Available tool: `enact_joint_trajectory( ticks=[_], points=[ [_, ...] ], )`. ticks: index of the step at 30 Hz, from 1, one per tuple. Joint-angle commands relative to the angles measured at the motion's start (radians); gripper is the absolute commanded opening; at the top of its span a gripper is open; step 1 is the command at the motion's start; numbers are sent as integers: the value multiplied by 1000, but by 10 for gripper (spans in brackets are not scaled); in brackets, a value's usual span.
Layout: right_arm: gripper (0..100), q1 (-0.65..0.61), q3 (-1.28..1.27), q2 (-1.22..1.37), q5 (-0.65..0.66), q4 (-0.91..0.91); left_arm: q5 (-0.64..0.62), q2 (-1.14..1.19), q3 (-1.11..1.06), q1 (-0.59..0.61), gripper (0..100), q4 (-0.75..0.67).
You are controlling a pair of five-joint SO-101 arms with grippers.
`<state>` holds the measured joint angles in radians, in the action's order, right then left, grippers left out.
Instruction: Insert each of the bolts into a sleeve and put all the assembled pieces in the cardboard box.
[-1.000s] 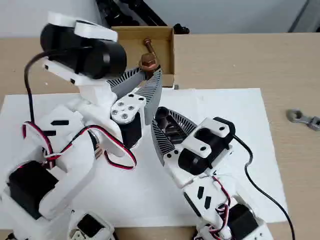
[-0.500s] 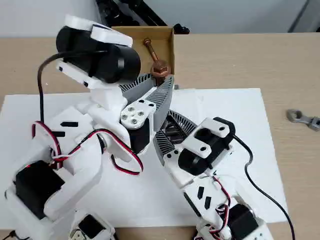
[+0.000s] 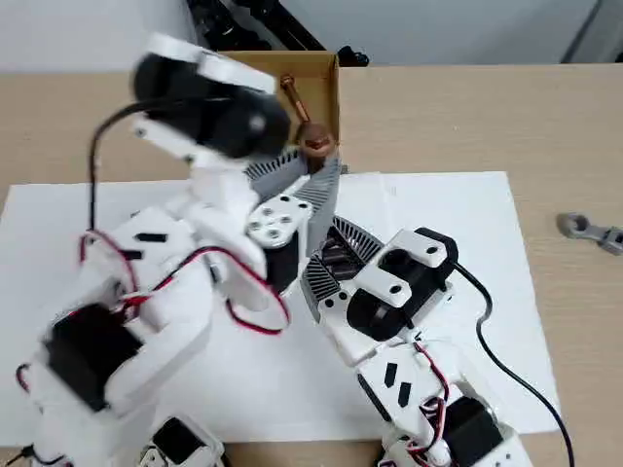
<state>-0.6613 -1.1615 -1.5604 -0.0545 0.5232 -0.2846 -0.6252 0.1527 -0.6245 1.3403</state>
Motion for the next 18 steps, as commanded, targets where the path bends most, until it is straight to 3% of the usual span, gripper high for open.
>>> enact_joint_trajectory(
  ticks=[1,14,18],
  points=[
    [4,-4,6,-10,8,-21,-6,2,-4,-2,5,-8],
    [4,-4,6,-10,8,-21,-3,2,-5,6,5,-31],
    [4,-4,6,-10,8,-21,-41,0,-19,69,5,-64]
  ],
)
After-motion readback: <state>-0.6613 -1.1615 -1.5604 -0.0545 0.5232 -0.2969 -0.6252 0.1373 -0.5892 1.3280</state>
